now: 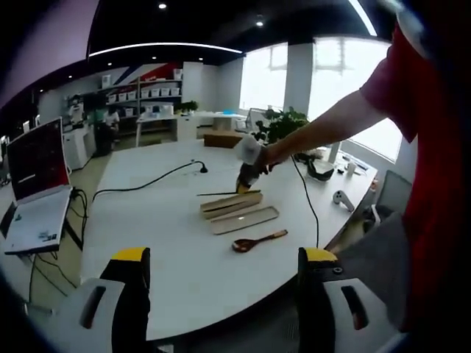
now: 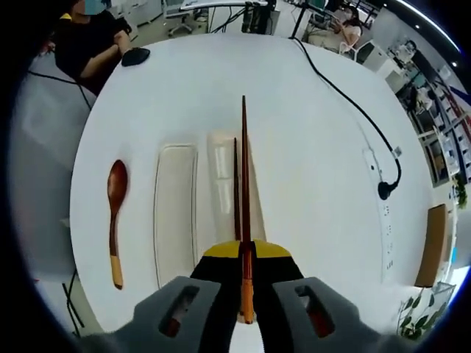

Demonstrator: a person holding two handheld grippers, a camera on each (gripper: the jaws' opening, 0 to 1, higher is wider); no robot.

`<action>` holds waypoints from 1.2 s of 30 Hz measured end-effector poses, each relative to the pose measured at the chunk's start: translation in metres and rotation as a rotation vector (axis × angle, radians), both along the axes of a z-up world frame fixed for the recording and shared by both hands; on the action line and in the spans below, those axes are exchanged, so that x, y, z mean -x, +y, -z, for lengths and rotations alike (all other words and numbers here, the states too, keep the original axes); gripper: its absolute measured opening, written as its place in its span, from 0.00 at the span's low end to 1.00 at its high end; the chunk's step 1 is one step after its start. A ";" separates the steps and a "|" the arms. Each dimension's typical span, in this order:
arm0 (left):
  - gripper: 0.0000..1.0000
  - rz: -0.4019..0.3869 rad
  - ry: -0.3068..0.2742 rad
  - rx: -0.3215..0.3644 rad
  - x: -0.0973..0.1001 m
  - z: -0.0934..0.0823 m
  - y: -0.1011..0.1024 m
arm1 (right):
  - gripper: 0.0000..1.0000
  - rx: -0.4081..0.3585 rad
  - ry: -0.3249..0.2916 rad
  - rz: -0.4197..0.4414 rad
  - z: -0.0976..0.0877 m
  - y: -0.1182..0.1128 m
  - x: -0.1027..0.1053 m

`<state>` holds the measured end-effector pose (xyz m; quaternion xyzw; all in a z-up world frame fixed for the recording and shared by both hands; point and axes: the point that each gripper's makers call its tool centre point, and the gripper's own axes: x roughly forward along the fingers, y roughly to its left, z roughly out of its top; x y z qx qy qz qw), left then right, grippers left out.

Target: Arrange the utensils inside the cutlery case until each visible utensil rests in its matching compartment.

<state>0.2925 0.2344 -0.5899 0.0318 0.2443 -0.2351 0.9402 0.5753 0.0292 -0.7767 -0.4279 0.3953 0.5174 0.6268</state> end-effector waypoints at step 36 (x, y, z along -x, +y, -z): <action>0.84 -0.015 0.022 0.004 -0.004 0.008 -0.001 | 0.01 0.081 0.080 -0.005 0.029 -0.013 0.006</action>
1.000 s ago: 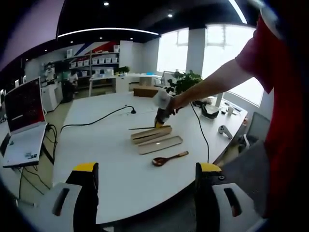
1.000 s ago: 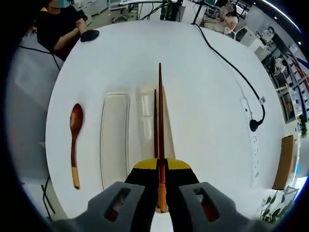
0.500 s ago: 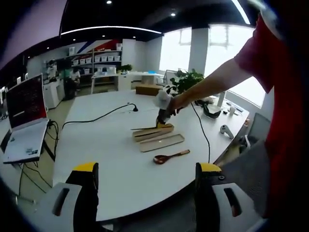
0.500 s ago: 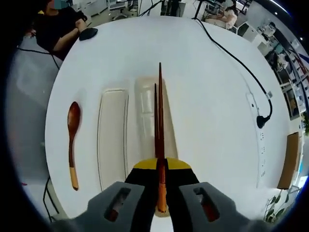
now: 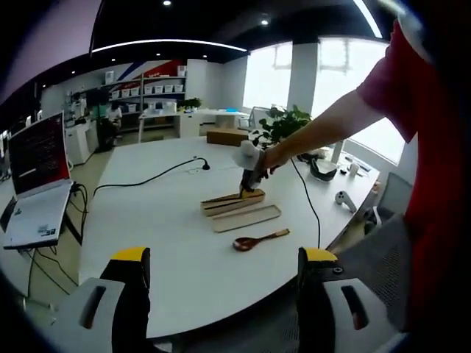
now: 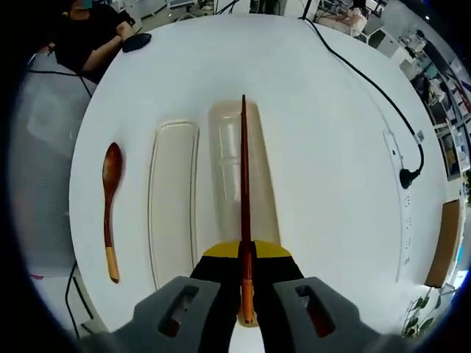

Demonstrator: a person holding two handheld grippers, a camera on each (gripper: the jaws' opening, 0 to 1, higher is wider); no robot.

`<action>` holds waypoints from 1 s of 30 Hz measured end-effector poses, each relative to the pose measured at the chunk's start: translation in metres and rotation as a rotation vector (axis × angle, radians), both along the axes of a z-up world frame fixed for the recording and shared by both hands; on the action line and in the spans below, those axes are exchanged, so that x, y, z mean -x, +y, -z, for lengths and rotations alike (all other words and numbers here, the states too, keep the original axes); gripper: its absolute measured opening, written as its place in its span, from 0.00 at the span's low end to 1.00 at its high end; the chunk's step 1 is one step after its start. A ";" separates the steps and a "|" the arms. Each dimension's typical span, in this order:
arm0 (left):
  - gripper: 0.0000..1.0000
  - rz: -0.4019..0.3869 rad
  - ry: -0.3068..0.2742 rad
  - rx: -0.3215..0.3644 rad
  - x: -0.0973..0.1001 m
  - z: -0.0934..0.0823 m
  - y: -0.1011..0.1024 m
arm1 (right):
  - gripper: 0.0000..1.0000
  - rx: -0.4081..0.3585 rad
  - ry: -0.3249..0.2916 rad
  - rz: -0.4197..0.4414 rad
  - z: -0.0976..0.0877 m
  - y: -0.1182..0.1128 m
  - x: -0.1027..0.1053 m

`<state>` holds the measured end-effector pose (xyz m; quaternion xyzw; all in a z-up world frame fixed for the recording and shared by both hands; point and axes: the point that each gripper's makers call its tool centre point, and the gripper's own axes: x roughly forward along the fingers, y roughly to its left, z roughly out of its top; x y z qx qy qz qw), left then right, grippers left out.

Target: Arrange the utensils inside the cutlery case until each visible utensil rests in its matching compartment.

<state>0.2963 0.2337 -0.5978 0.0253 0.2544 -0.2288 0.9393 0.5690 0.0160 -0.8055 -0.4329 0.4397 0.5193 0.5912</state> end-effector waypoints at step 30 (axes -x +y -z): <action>0.84 0.019 -0.028 -0.001 0.002 -0.009 -0.006 | 0.01 -0.021 -0.023 0.096 -0.028 -0.011 -0.006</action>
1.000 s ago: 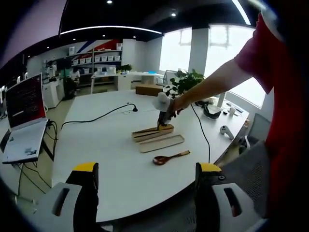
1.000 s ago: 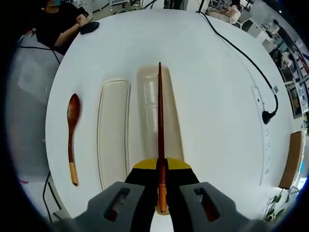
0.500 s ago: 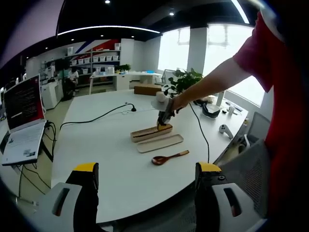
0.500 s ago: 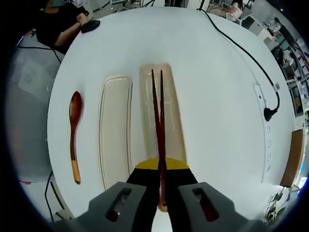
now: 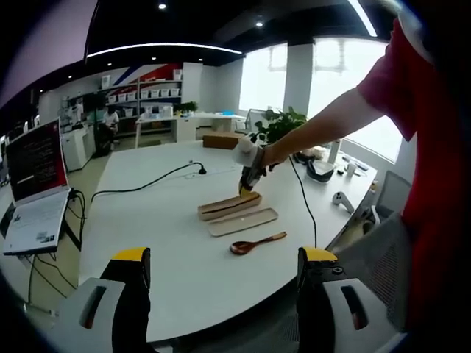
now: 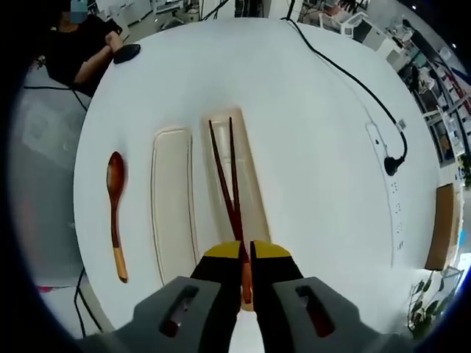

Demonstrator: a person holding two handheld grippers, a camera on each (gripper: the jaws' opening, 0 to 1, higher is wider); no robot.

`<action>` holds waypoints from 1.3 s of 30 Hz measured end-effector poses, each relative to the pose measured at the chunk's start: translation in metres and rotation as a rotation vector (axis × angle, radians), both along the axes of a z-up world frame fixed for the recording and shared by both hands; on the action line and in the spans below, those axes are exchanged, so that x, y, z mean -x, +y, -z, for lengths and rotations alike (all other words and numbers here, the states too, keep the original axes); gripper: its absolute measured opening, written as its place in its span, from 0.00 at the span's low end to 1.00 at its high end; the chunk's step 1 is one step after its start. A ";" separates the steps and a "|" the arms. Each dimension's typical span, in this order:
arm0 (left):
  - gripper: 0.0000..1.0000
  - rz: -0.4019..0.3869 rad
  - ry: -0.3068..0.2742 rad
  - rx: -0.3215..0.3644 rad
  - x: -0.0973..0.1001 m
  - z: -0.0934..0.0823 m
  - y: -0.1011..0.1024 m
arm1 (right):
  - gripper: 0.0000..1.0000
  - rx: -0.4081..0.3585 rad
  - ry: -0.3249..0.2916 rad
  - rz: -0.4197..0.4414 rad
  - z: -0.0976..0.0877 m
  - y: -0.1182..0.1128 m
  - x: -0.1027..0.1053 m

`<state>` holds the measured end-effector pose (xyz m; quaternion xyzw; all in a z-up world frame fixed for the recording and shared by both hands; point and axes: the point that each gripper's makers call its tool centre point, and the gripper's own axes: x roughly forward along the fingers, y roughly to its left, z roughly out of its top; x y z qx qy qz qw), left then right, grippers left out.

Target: Arrange the utensils inside the cutlery case until each visible utensil rests in its matching compartment.

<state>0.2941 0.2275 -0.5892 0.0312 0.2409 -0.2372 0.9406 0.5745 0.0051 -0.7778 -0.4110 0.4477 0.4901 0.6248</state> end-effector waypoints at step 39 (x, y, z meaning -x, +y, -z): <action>0.87 0.095 -0.071 0.034 0.017 -0.029 -0.023 | 0.04 -0.080 -0.084 0.081 -0.055 -0.026 0.047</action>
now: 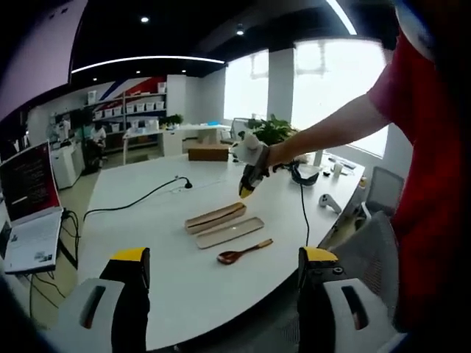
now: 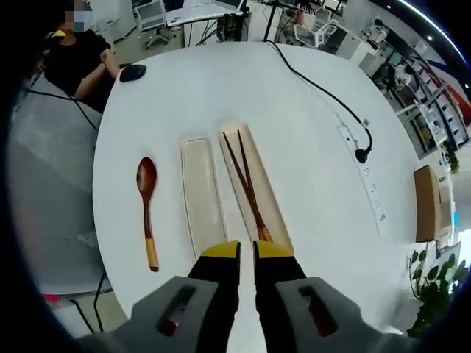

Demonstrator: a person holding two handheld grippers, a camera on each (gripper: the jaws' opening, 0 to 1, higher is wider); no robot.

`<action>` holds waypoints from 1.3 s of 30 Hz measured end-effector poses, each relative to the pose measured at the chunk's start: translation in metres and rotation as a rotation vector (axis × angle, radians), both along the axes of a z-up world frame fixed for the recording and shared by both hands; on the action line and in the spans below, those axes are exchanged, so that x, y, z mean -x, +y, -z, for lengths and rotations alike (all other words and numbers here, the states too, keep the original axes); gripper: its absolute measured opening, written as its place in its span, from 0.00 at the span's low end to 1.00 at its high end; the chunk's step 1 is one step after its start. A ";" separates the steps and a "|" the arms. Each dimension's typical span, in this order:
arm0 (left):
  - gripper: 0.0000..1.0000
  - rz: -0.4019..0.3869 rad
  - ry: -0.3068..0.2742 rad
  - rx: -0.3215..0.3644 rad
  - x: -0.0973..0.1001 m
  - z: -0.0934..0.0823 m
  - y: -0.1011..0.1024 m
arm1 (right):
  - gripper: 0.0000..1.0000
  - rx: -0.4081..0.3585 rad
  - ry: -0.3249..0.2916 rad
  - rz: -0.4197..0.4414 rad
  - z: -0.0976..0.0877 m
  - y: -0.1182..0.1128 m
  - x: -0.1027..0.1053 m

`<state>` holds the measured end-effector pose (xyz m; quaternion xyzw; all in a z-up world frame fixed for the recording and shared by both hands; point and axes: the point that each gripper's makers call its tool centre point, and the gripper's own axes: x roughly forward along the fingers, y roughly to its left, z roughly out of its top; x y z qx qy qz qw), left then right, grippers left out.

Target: Arrange the utensils inside the cutlery case until each visible utensil rests in its matching compartment.

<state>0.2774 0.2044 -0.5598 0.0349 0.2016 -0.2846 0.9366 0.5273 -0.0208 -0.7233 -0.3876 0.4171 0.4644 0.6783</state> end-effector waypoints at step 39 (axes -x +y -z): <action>0.79 -0.016 -0.107 -0.065 0.013 -0.020 0.005 | 0.13 -0.126 -0.068 0.059 -0.010 0.005 0.071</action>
